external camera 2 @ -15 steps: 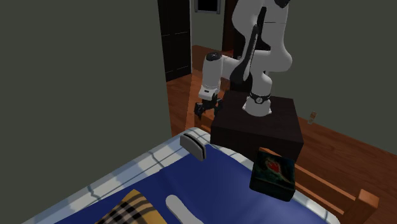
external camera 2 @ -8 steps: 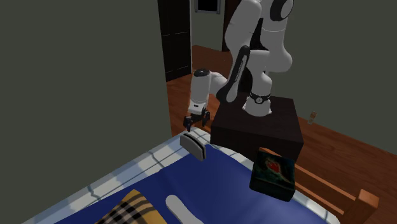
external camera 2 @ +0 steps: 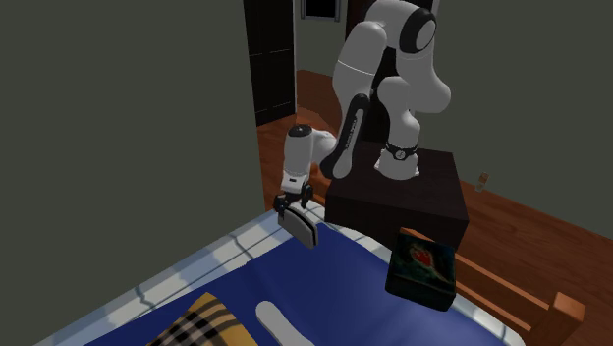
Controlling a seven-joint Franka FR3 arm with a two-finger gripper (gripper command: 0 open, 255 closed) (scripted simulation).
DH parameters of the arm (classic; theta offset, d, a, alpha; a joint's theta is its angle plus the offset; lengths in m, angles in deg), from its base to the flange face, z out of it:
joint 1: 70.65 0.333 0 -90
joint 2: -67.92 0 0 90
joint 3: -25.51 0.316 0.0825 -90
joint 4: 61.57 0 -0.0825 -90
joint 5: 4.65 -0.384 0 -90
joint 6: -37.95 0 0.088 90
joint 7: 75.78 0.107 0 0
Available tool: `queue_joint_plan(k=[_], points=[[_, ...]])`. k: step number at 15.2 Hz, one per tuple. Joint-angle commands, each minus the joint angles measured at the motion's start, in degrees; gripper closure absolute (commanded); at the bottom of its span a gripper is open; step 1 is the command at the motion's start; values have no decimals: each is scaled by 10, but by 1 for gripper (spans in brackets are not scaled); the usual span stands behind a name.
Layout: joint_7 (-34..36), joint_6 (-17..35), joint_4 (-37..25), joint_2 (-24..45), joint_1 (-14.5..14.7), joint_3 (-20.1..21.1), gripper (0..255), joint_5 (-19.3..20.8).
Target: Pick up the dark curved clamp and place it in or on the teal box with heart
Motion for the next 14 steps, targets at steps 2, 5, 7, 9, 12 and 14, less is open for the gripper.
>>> queue_joint_plan(k=[2, 5, 7, 9, 12, 14], points=[[-10, 17, -13, 28, -21, 22, 0, -12], [-12, 20, -15, 33, -25, 25, 0, -14], [-11, 20, -15, 33, -25, 25, 0, -14], [-11, 20, -15, 33, -25, 25, 0, -14], [-11, 20, -15, 33, -24, 25, 255, -14], [-11, 20, -15, 33, -25, 25, 255, -14]])
